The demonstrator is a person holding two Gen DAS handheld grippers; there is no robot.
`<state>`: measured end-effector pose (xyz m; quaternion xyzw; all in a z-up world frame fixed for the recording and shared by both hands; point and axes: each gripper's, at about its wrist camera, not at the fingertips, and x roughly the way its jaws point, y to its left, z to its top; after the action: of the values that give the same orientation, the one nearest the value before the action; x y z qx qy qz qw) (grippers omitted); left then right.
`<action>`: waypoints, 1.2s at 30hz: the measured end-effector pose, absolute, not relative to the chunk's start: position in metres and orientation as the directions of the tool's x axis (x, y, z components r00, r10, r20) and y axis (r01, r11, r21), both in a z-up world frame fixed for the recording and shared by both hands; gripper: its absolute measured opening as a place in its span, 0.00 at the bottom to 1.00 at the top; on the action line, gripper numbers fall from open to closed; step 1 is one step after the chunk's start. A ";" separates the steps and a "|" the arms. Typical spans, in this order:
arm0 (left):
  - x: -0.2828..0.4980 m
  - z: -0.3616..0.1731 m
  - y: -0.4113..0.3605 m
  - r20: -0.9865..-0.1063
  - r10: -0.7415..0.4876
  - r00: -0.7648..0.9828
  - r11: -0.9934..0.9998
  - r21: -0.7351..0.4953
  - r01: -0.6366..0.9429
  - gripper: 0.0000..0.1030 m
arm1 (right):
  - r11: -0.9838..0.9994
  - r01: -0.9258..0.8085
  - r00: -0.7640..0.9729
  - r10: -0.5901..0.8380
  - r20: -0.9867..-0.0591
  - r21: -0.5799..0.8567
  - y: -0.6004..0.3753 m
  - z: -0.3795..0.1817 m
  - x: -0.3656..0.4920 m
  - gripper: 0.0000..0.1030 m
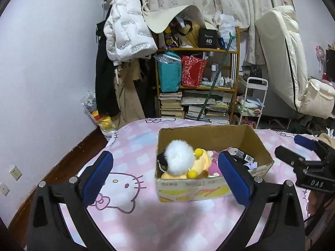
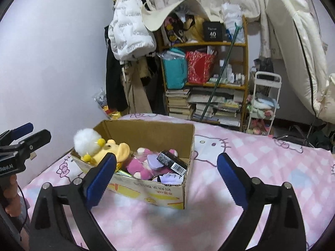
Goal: Organize soft objects
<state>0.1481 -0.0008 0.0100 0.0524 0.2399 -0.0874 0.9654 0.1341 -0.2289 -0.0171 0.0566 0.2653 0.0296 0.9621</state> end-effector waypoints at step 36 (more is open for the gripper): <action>0.038 0.025 0.029 -0.302 -0.073 0.950 0.994 0.061 0.095 0.99 | 0.995 0.007 0.941 0.028 -0.338 0.102 -0.227 0.011 0.026 1.00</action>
<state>0.0380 0.0292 0.0251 0.0373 0.1516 -0.0425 0.9868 0.0256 -0.2266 0.0108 0.0511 0.1723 0.0053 0.9837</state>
